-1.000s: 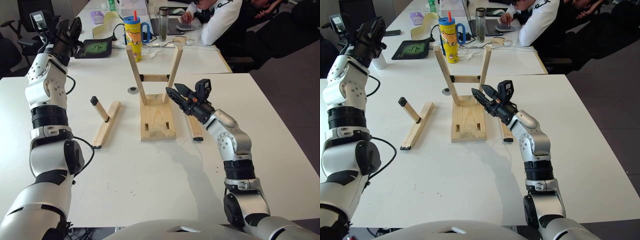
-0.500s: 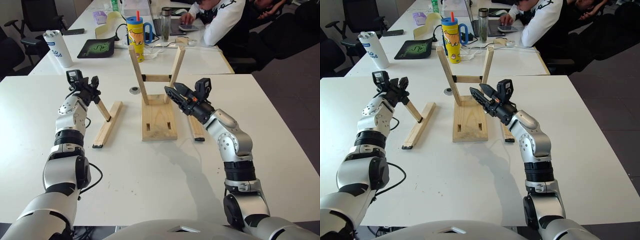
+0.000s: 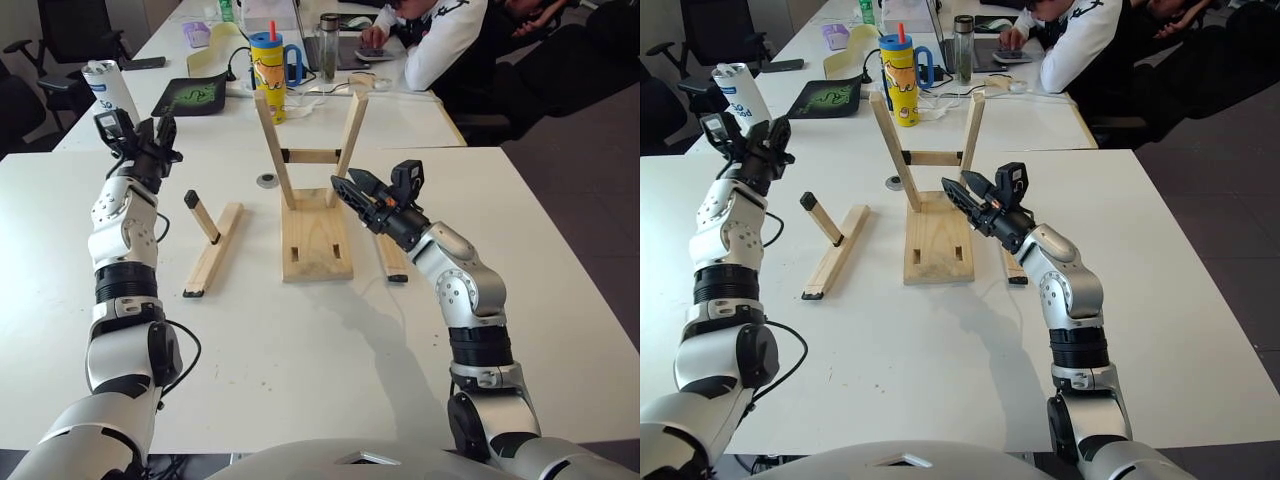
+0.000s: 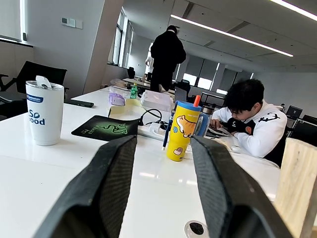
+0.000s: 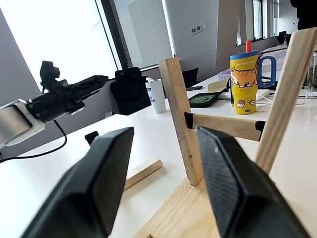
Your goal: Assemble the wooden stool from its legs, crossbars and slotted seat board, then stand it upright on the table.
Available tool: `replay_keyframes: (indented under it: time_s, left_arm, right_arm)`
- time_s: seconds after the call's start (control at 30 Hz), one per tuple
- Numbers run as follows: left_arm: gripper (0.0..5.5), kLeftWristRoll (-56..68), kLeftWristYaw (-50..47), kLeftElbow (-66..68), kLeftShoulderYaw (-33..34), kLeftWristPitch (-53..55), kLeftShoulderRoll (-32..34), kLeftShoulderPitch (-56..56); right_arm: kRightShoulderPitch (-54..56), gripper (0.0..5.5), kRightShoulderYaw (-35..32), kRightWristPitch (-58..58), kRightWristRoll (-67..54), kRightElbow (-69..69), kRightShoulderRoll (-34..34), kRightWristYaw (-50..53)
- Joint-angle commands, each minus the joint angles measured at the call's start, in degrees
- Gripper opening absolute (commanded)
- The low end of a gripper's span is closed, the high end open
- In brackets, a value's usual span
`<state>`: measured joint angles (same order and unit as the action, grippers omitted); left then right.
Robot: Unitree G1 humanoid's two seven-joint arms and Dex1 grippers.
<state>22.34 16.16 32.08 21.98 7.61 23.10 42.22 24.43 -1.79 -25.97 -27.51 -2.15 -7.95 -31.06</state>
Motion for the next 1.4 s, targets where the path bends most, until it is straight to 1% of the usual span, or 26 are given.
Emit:
replay_keyframes:
  time_s: [0.03, 0.07, 0.1, 0.13, 0.2, 0.3, 0.37, 0.43, 0.5, 0.53, 0.63, 0.87, 1.03, 1.23, 1.4]
  left_arm:
    - [2.01, -0.04, -0.91, -7.23, 1.48, 2.97, 1.57, -8.89]
    - [2.01, 0.08, -1.09, -9.60, 1.91, 3.66, 1.50, -11.63]
    - [2.21, 0.99, -1.63, -12.18, 2.97, 4.91, 1.17, -14.32]
    - [2.27, 2.09, -1.85, -14.61, 3.81, 6.56, 0.84, -16.98]
    - [2.61, 3.63, -2.04, -19.21, 4.16, 10.49, 0.14, -22.04]
    - [3.02, 4.26, -0.72, -27.49, 0.85, 18.05, -0.03, -30.84]
    - [3.30, 5.73, 0.36, -32.75, -1.10, 22.45, -0.12, -34.61]
    - [3.64, 6.35, 1.58, -36.63, -3.46, 26.67, 0.47, -37.47]
    - [3.95, 5.12, 2.12, -38.45, -5.76, 28.68, 1.21, -39.64]
    - [3.97, 4.97, 2.06, -38.59, -6.32, 29.69, 1.26, -39.69]
    - [3.97, 3.85, 2.38, -37.79, -8.09, 30.61, 1.32, -39.24]
    - [3.97, -0.61, 3.99, -31.64, -11.16, 27.66, 1.60, -36.99]
    - [3.97, -3.79, 7.12, -24.03, -13.96, 22.41, 0.89, -33.86]
    - [3.11, -7.15, 8.35, -16.84, -15.96, 17.17, 0.27, -30.10]
    - [2.24, -7.82, 8.18, -17.20, -15.52, 16.01, 0.09, -31.35]
  right_arm:
    - [-0.55, 2.35, -0.27, -0.26, -0.29, -0.77, -0.10, 0.64]
    - [-0.69, 2.35, -0.35, -0.22, -0.30, -0.95, -0.15, 0.71]
    - [-0.72, 2.35, -0.40, -0.16, -0.29, -0.95, -0.16, 0.75]
    - [-0.81, 2.35, -0.47, -0.13, -0.30, -1.06, -0.20, 0.84]
    - [-1.10, 2.35, -0.63, -0.12, -0.35, -1.39, -0.34, 1.04]
    - [-1.09, 2.35, -0.76, -0.03, -0.32, -1.34, -0.50, 1.16]
    - [-1.31, 2.35, -0.90, -0.06, -0.36, -1.66, -0.73, 1.32]
    - [-1.27, 2.35, -0.86, -0.03, -0.37, -1.61, -0.82, 1.37]
    - [-0.71, 2.35, -0.72, 0.13, -0.36, -1.02, -0.66, 1.30]
    - [-0.72, 2.35, -0.87, 0.13, -0.42, -1.25, -0.67, 1.50]
    - [-0.49, 2.35, -1.04, 0.28, -0.40, -1.36, -0.73, 1.67]
    - [0.11, 2.35, -1.13, 0.35, -0.58, -1.16, -0.54, 1.79]
    - [0.13, 2.35, -1.16, 0.23, -0.65, -1.37, -0.55, 1.96]
    - [-0.25, 2.35, -1.10, 0.05, -0.64, -1.79, -0.30, 2.18]
    - [1.03, 2.35, -0.72, 0.30, -0.58, -0.12, -0.03, 1.45]
